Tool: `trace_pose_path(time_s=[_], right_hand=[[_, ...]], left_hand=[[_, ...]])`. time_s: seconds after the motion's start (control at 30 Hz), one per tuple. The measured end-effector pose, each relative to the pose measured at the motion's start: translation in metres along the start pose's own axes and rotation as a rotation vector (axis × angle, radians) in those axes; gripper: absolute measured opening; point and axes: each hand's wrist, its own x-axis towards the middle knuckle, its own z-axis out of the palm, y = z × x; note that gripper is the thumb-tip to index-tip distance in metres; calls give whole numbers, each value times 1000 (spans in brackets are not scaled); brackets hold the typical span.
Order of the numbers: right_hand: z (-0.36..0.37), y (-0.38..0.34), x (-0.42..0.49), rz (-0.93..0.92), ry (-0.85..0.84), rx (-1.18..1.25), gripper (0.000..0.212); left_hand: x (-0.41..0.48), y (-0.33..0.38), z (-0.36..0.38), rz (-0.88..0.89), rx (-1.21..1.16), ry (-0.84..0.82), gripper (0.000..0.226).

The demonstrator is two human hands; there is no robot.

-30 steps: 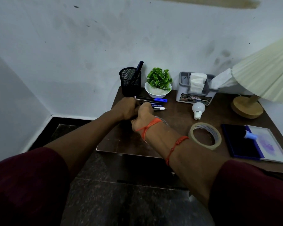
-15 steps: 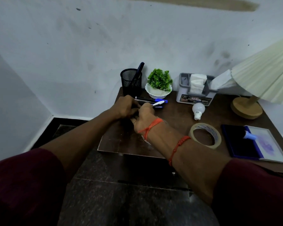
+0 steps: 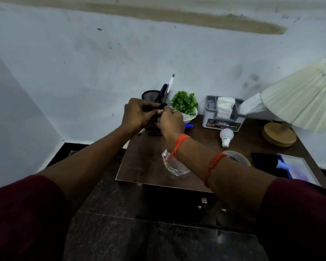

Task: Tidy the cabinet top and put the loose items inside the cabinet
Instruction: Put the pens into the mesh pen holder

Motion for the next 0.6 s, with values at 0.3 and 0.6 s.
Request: trace_pose_path(time_s=[0.3, 0.6], right_hand=[[-18, -43, 25, -447, -147, -262, 31], [-15, -72, 49, -654, -133, -343, 39]], left_hand=[[22, 25, -18, 70, -163, 92, 30], [52, 38, -19, 157, -236, 147, 23]])
